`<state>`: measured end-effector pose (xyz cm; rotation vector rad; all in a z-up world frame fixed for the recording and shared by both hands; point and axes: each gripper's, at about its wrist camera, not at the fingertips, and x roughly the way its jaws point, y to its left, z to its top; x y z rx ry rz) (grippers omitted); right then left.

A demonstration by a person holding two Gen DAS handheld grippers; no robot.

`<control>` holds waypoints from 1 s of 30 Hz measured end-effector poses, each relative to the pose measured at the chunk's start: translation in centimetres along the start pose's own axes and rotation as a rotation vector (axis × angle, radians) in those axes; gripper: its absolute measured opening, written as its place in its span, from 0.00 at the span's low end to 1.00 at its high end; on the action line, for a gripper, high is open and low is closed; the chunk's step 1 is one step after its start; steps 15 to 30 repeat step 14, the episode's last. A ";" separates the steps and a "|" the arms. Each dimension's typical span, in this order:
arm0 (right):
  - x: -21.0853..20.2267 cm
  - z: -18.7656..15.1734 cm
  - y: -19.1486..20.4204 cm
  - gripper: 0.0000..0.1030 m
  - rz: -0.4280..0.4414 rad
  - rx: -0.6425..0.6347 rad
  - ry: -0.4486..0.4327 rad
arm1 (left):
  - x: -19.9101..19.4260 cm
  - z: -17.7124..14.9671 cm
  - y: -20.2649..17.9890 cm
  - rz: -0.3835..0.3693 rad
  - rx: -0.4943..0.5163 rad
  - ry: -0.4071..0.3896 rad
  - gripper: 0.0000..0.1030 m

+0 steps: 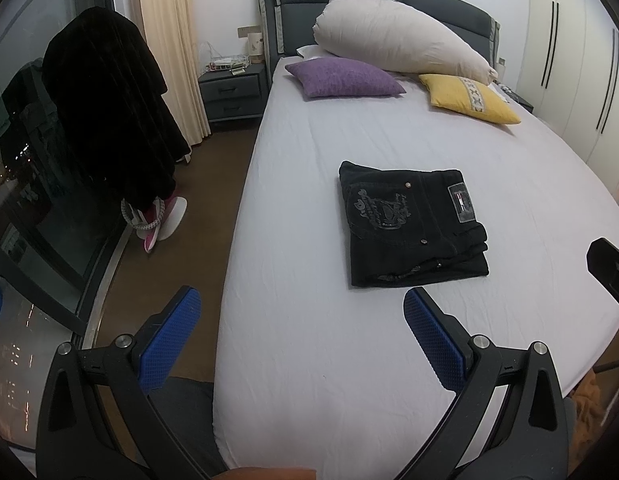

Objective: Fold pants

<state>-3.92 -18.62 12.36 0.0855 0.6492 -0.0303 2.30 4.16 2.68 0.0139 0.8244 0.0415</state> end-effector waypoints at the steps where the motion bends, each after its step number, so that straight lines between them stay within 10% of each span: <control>1: 0.0 0.0 0.0 1.00 0.001 0.000 0.001 | 0.0 0.0 0.0 0.000 0.000 0.000 1.00; 30: -0.4 -1.0 -0.4 1.00 0.012 0.024 0.014 | 0.0 0.0 0.5 -0.029 0.009 0.011 1.00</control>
